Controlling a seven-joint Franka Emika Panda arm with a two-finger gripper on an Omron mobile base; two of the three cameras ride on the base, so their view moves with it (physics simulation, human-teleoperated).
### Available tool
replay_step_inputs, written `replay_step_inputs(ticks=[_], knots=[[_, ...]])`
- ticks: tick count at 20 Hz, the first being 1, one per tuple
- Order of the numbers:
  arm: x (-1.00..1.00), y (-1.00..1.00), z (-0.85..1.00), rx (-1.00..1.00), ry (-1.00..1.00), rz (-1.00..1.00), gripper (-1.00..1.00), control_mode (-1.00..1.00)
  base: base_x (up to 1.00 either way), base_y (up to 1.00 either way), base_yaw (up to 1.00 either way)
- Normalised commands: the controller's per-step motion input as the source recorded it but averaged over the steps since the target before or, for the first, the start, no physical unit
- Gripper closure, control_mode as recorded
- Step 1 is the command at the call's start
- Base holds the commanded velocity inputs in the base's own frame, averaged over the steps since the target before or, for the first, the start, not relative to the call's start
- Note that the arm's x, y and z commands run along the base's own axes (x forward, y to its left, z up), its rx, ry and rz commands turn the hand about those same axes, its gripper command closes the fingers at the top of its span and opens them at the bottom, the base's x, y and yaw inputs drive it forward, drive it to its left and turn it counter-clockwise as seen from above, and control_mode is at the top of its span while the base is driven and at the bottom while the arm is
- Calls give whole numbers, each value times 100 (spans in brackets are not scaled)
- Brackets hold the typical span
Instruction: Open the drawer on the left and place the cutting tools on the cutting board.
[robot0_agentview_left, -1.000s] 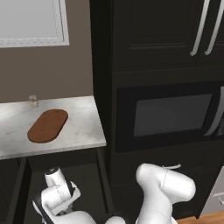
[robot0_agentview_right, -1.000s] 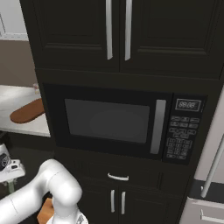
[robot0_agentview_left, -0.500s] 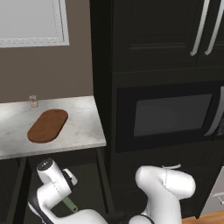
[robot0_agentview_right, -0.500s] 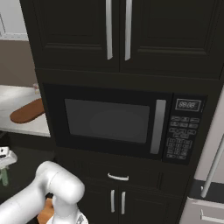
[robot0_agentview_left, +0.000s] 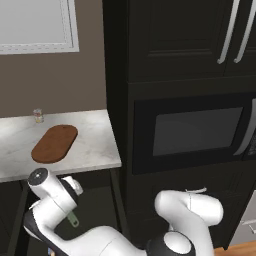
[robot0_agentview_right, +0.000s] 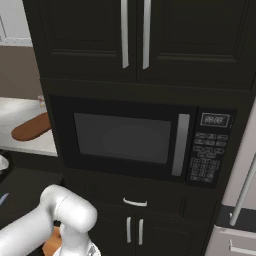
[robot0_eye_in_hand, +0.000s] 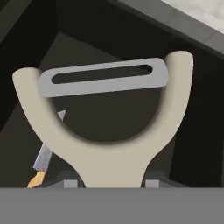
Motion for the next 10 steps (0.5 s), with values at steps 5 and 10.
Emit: replay_step_inputs(ticks=[5,10], knots=[[57,0,74,7,-4,-16,100,-100,0,0,0],[57,-5,77,5,0,-12,100,-100,0,0,0]])
